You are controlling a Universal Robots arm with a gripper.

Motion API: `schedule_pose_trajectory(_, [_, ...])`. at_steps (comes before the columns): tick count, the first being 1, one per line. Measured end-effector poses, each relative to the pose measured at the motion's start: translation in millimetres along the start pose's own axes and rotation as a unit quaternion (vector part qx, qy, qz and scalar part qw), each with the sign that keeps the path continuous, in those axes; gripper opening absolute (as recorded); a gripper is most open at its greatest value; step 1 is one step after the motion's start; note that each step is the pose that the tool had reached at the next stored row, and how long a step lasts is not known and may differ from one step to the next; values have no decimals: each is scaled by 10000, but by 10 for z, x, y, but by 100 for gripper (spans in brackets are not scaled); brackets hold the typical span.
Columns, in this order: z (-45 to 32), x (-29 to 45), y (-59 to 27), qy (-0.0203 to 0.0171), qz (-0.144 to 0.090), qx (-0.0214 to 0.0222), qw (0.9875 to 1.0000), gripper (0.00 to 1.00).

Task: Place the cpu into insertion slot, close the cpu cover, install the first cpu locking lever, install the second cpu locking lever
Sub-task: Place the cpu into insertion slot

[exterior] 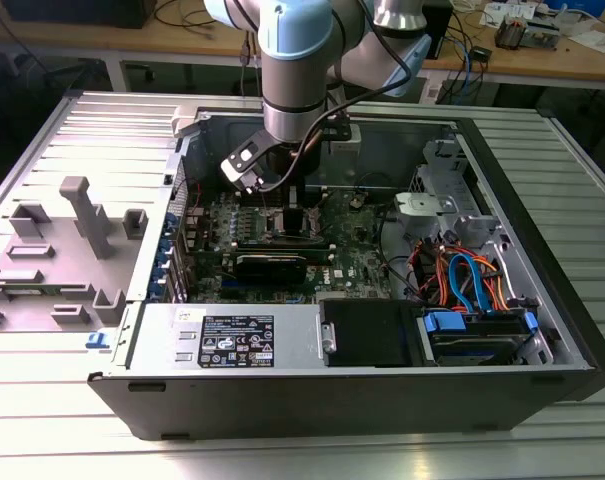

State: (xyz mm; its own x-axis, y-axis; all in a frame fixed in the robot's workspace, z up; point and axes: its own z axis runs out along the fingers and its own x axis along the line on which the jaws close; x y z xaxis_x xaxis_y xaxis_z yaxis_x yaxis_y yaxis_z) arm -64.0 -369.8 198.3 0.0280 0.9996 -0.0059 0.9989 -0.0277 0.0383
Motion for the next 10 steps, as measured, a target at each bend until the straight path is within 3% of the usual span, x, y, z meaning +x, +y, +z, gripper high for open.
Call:
schedule_pose_trajectory(7, [-17,-5,1,1,-1,0,10000,57])
schedule_pose_trajectory(10, [3,-4,3,22,-86,-1,10000,57])
